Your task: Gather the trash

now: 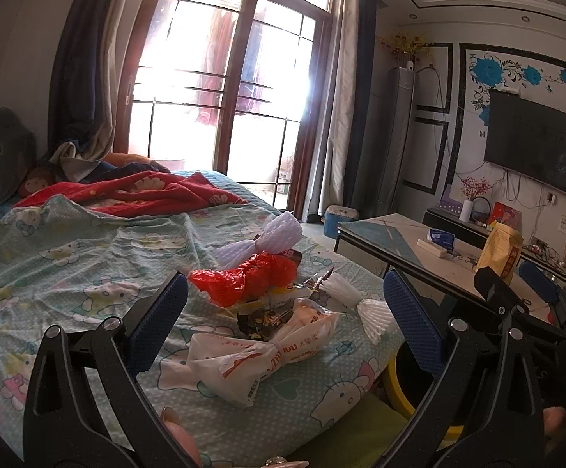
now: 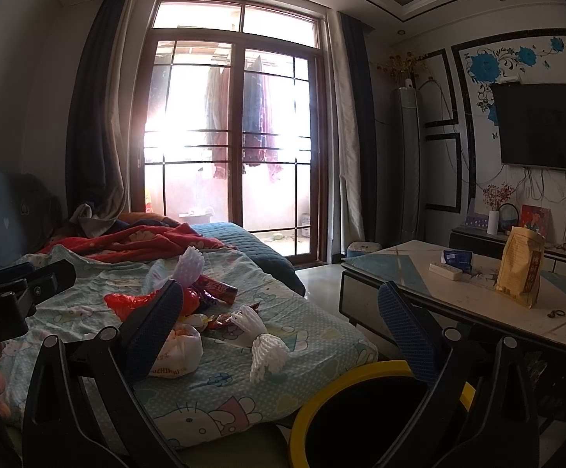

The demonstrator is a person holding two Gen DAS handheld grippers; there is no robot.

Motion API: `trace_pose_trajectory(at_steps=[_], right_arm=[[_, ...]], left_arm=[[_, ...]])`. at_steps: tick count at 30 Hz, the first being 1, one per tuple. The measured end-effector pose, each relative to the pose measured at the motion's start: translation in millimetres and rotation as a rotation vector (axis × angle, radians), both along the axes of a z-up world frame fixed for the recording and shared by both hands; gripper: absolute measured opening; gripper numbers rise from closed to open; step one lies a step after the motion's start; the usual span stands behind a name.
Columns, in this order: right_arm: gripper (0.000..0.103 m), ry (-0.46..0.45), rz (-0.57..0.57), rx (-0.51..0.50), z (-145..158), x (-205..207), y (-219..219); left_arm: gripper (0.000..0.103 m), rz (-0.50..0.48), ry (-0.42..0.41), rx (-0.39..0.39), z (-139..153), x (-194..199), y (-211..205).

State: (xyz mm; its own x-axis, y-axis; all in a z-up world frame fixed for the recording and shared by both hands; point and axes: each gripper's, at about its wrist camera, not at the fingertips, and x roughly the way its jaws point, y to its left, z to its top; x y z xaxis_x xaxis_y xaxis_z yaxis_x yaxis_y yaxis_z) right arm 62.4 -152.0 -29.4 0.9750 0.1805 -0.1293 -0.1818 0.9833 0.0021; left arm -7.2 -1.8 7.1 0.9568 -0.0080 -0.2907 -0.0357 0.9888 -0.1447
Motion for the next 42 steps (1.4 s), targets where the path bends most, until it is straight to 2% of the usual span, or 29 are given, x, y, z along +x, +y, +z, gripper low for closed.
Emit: trace_pose_trajectory(at_steps=[12, 21, 28, 32, 39, 42], right_arm=[[0.097, 0.008, 0.038, -0.016, -1, -1, 8], [0.097, 0.050, 0.161, -0.093, 2, 5, 41], [0.097, 0.110, 0.255, -0.095, 5, 19, 65], [0.097, 0.159, 0.269, -0.100, 2, 37, 78], [0.097, 0.259, 0.190, -0.101, -13, 74, 70], [0.097, 0.304, 0.139, -0.087, -21, 92, 57]], left_arm=[[0.092, 0.031, 0.009, -0.012, -3, 4, 11], [0.092, 0.107, 0.010, -0.049, -1, 9, 44], [0.092, 0.175, 0.033, -0.076, -4, 16, 81], [0.092, 0.176, 0.104, -0.077, -17, 28, 101], [0.092, 0.090, 0.277, -0.201, -61, 50, 120], [0.092, 0.017, 0.334, -0.276, -77, 57, 116]])
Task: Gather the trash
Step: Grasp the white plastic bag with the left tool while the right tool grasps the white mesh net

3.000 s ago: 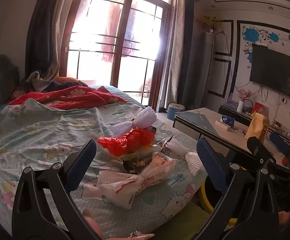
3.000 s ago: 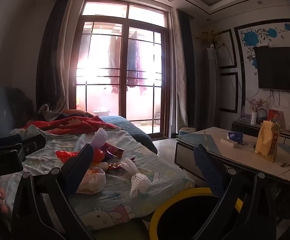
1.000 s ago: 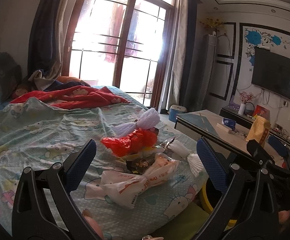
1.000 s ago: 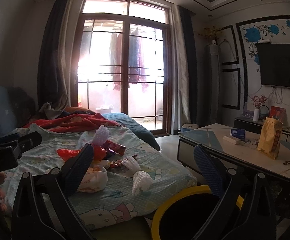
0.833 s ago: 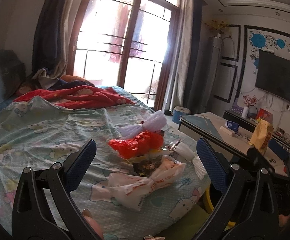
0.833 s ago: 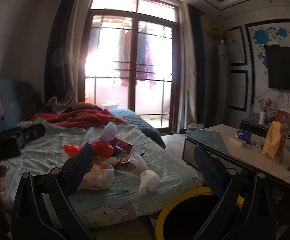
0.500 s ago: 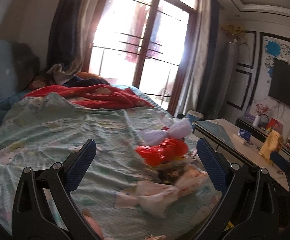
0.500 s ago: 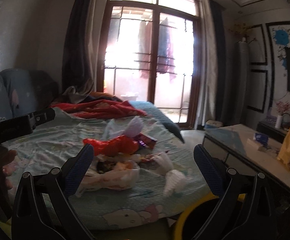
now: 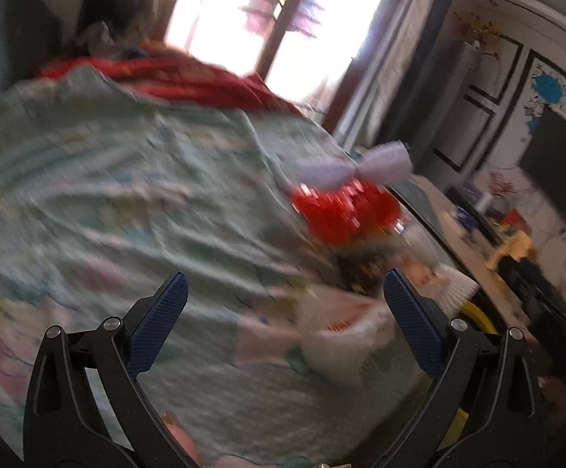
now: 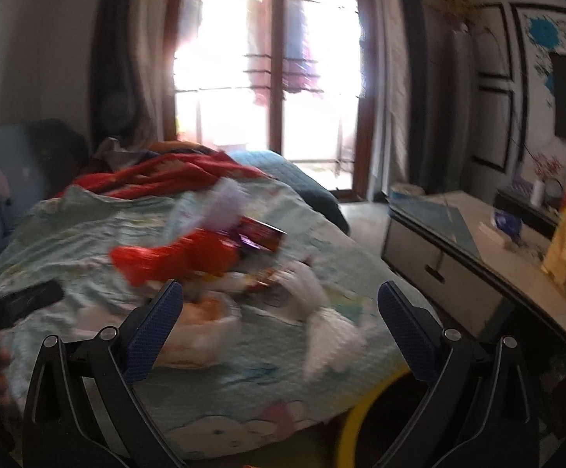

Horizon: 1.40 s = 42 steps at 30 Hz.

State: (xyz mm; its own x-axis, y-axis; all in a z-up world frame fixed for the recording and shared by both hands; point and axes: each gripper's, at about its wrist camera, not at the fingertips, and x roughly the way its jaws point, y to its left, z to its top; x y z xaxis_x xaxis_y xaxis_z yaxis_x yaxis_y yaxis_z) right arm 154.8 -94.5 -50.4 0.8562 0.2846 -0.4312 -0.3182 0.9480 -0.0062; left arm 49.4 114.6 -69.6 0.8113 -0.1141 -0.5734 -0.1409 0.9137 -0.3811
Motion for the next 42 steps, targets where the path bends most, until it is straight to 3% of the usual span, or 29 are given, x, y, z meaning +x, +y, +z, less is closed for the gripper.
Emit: trace_pose_trajectory(at_steps=[4, 9, 14, 17, 19, 21, 27, 30, 42], right_arm=[[0.097, 0.101, -0.062, 0.009, -16, 30, -19], [0.095, 0.224, -0.057, 0.020, -40, 57, -28], [0.074, 0.300, -0.028, 0.028, -55, 71, -25], [0.053, 0.344, 0.000, 0.054, -63, 77, -24], [0.029, 0.366, 0.020, 0.057, -68, 79, -21], [0.021, 0.372, 0.025, 0.062, -70, 80, -22], [0.018, 0.365, 0.015, 0.094, -69, 72, -33], [0.018, 0.358, 0.011, 0.101, -66, 68, -38], [0.018, 0.293, -0.066, 0.117, -44, 43, -94]], left_arm=[[0.092, -0.063, 0.032, -0.041, -14, 6, -14], [0.092, -0.089, 0.054, -0.091, -27, 17, -16], [0.088, -0.117, 0.051, -0.105, -29, 20, -20], [0.077, -0.152, 0.066, -0.098, -31, 22, -27], [0.067, -0.173, 0.076, -0.089, -32, 23, -31], [0.058, -0.191, 0.083, -0.080, -32, 23, -35], [0.037, -0.216, 0.066, -0.011, -27, 20, -44], [0.032, -0.226, 0.052, 0.019, -23, 16, -45], [0.029, -0.281, -0.035, 0.097, 7, 7, -74]])
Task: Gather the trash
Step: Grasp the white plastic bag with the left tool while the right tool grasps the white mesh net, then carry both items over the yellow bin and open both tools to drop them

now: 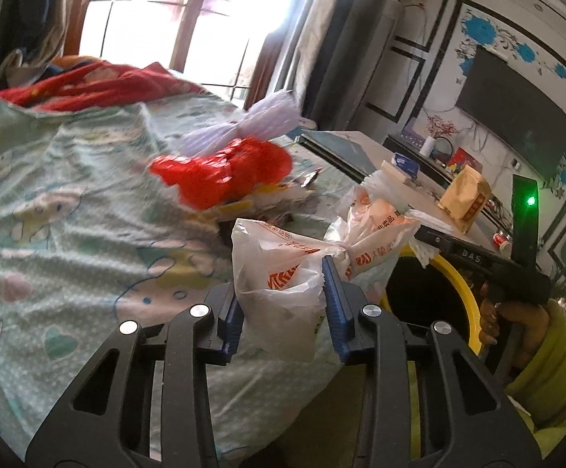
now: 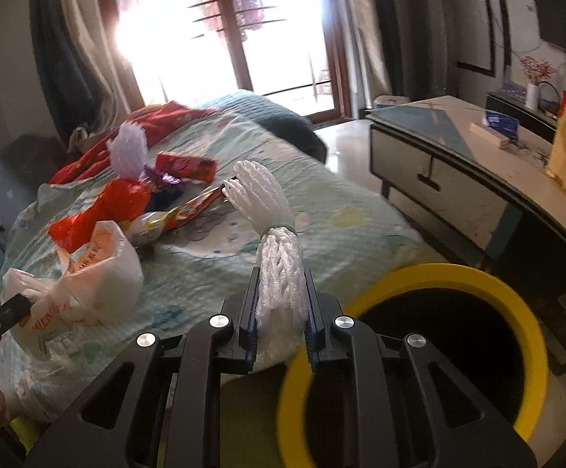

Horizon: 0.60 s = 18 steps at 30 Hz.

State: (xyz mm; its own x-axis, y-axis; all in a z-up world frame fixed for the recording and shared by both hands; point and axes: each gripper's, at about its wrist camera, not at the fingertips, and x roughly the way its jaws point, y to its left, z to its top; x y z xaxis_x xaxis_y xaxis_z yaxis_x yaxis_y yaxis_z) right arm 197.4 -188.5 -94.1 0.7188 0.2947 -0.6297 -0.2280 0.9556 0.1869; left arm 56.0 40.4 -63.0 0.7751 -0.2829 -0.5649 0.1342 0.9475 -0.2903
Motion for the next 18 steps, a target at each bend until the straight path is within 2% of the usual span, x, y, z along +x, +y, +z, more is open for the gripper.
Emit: trace_pose_trajectory(at_steps=[9, 18], right_arm=[[0.018, -0.014, -0.112, 0.009, 9, -21, -54], [0.018, -0.014, -0.215, 0.017, 13, -45, -99]], left_arm=[[0.029, -0.044, -0.009, 0.049, 8, 12, -35], [0.029, -0.151, -0.024, 0.115, 15, 36, -94]])
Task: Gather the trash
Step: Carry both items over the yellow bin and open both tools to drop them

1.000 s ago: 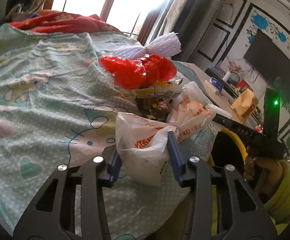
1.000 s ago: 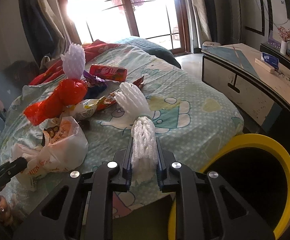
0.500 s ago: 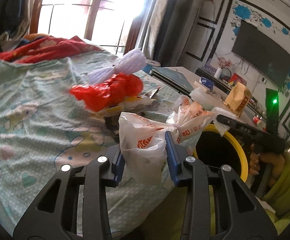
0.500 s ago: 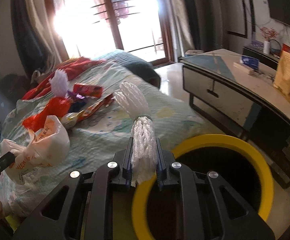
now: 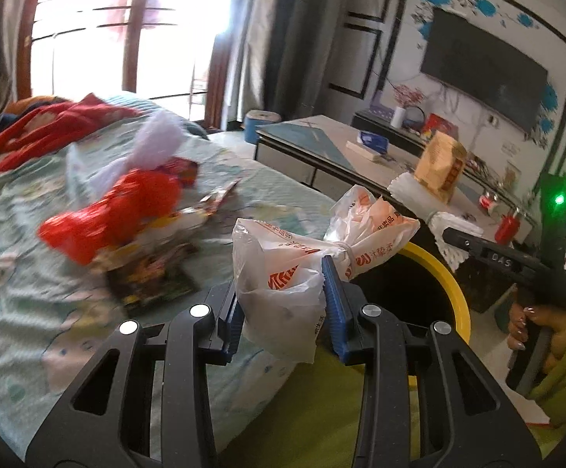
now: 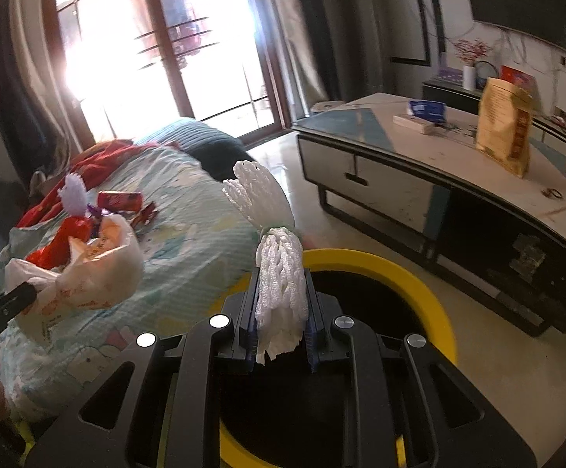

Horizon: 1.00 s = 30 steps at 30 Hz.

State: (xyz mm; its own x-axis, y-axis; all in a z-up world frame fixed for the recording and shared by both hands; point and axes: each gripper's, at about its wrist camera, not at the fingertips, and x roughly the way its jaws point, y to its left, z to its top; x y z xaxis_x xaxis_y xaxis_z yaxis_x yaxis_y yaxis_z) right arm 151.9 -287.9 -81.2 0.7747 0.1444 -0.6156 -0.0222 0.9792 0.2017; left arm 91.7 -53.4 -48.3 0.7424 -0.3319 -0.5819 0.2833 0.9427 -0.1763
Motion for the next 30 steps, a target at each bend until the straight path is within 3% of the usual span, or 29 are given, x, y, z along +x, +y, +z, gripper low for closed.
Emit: trace_pose_trajectory(at_steps=[5, 12, 20, 23, 24, 26, 28, 30], right_arm=[[0.018, 0.011, -0.044, 0.019, 0, -12, -25], [0.018, 0.050, -0.070, 0.050, -9, -20, -50], [0.021, 0.108, -0.062, 0.091, -25, -15, -56], [0.038, 0.113, -0.070, 0.108, -29, -14, -59], [0.046, 0.113, -0.075, 0.111, -29, -14, -60], [0.051, 0.107, -0.088, 0.116, -29, -15, -62], [0.057, 0.102, -0.100, 0.114, -28, -14, -65], [0.060, 0.092, -0.110, 0.113, -26, -16, -66]], left_arm=[[0.029, -0.056, 0.021, 0.025, -7, 16, -32], [0.029, -0.119, 0.073, 0.117, -31, 31, -77], [0.031, -0.214, 0.137, 0.197, -57, 33, -109], [0.038, -0.251, 0.133, 0.177, -59, 31, -114], [0.046, -0.260, 0.131, 0.165, -58, 30, -115], [0.059, -0.284, 0.111, 0.117, -55, 28, -113], [0.083, -0.283, 0.087, 0.089, -50, 27, -110], [0.090, -0.274, 0.070, 0.045, -45, 24, -106]])
